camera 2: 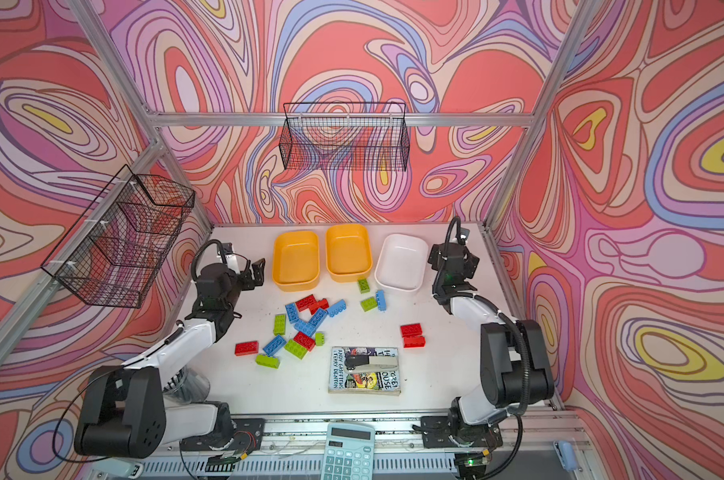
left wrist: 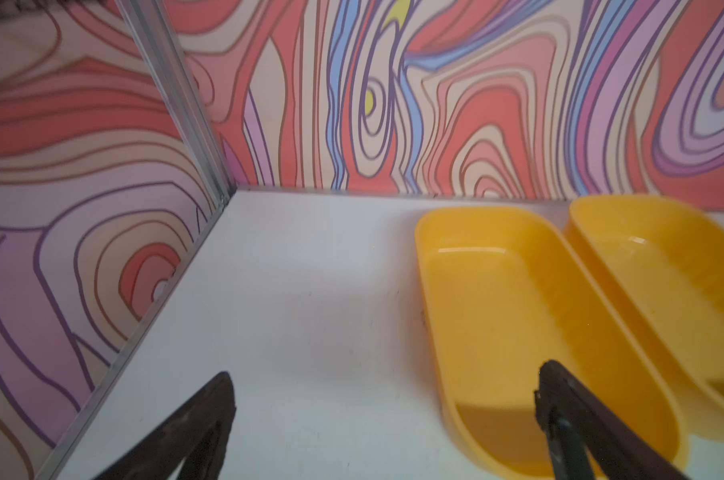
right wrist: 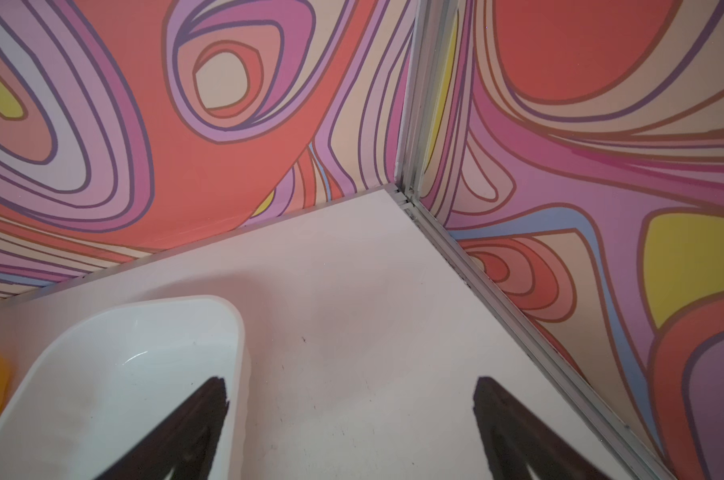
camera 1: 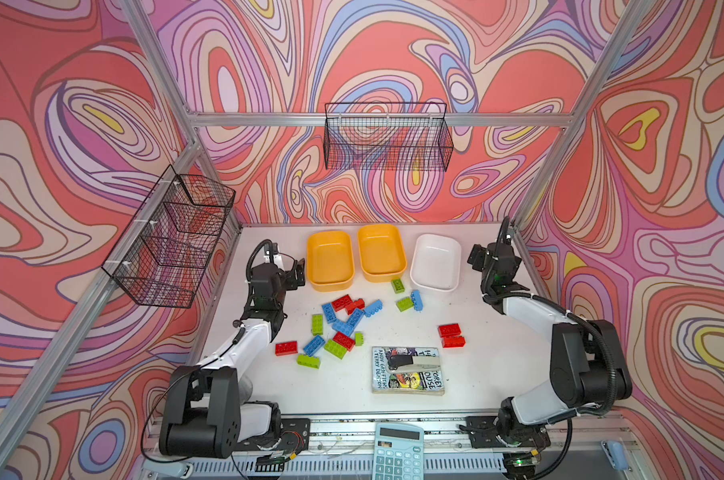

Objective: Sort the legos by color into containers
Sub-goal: 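Reach the right gripper to a red brick while the left arm moves, then close the right gripper on the red brick and lift it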

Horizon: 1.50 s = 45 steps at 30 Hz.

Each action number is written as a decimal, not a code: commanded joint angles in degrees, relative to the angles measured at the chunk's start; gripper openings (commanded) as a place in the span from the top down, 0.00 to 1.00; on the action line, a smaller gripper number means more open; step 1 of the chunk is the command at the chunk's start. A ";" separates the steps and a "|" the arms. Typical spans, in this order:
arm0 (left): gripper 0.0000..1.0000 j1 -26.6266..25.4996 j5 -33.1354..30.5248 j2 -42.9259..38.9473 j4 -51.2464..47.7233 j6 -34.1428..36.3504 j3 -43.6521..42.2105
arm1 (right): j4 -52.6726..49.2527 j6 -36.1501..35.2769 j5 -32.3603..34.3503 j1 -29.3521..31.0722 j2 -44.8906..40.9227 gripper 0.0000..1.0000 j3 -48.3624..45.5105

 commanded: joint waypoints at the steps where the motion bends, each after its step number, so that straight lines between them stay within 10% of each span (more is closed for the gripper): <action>1: 0.00 -6.34 0.49 -1.74 -16.61 -3.24 5.45 | -20.88 4.93 1.81 4.14 -4.65 0.02 -2.48; 14: 0.00 -34.33 -0.56 0.32 -21.81 -6.71 9.68 | -42.80 15.02 -10.93 15.83 -12.87 0.05 -4.51; 45: 0.00 -37.74 3.30 -3.01 -21.32 -6.87 3.62 | -42.84 12.56 -24.69 16.03 -3.16 0.13 -7.36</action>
